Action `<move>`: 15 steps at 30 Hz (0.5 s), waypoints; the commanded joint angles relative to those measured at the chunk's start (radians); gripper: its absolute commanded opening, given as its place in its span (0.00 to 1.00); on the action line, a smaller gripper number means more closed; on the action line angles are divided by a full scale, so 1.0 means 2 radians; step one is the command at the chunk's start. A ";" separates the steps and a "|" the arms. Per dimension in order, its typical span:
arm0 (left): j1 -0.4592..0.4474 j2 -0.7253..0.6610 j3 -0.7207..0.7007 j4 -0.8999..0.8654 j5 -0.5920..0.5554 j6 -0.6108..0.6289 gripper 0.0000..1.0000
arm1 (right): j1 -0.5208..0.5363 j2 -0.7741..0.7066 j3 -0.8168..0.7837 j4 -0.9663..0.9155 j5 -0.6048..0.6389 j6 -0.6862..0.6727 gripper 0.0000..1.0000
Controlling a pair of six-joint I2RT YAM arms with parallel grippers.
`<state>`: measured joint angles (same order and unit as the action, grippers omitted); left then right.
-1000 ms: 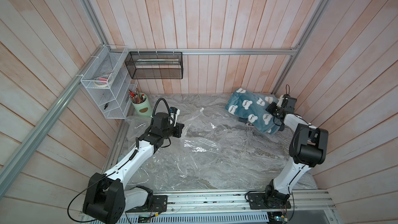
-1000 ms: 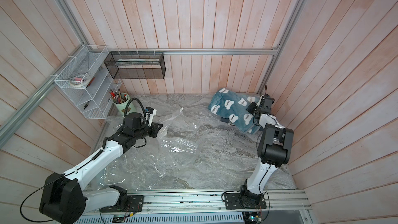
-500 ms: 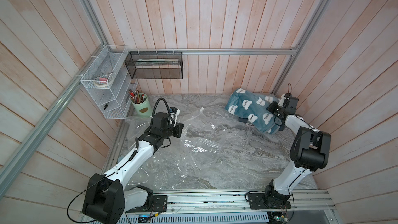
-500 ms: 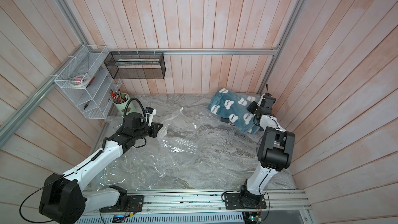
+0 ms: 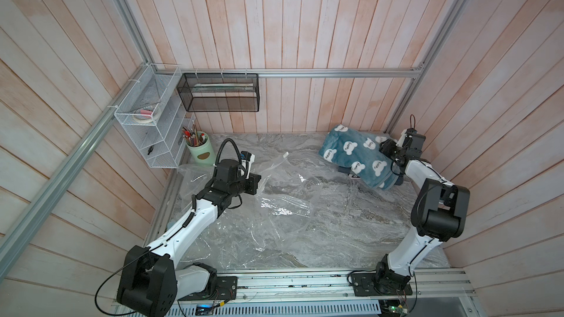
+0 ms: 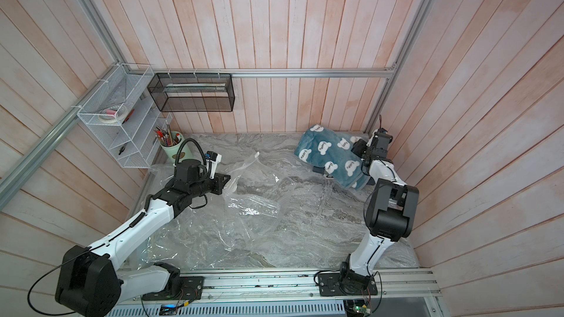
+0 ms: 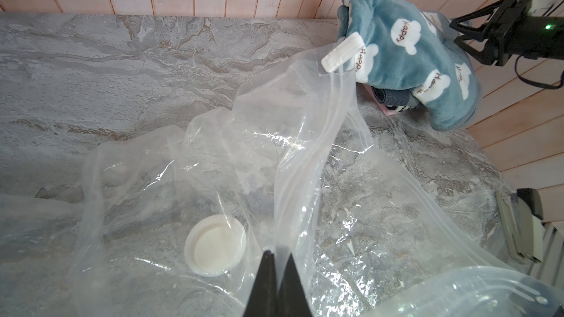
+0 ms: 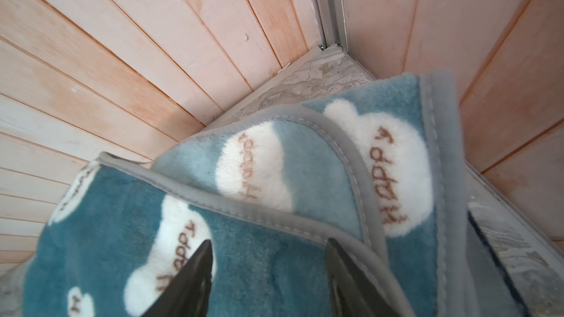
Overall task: Take the blanket out of the vacuum bag
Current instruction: Place the blanket at the corner of the board, then place the vacuum bag at the center of the board.
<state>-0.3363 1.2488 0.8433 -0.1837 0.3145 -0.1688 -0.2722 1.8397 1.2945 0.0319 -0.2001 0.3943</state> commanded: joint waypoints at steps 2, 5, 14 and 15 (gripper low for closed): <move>0.002 -0.007 0.011 0.010 0.009 0.005 0.00 | -0.002 0.026 0.012 -0.035 0.005 -0.021 0.62; 0.002 -0.004 0.014 0.010 0.011 0.006 0.00 | -0.002 0.038 0.013 -0.035 -0.003 -0.017 0.49; 0.002 0.000 0.018 0.015 0.000 0.010 0.00 | -0.003 0.034 0.020 -0.023 -0.022 -0.003 0.00; 0.002 0.006 0.018 0.023 -0.002 0.010 0.00 | -0.003 0.032 0.021 -0.022 -0.023 -0.002 0.00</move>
<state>-0.3363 1.2503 0.8433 -0.1806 0.3134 -0.1684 -0.2813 1.9007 1.3121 0.0154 -0.2161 0.3771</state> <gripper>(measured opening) 0.046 0.044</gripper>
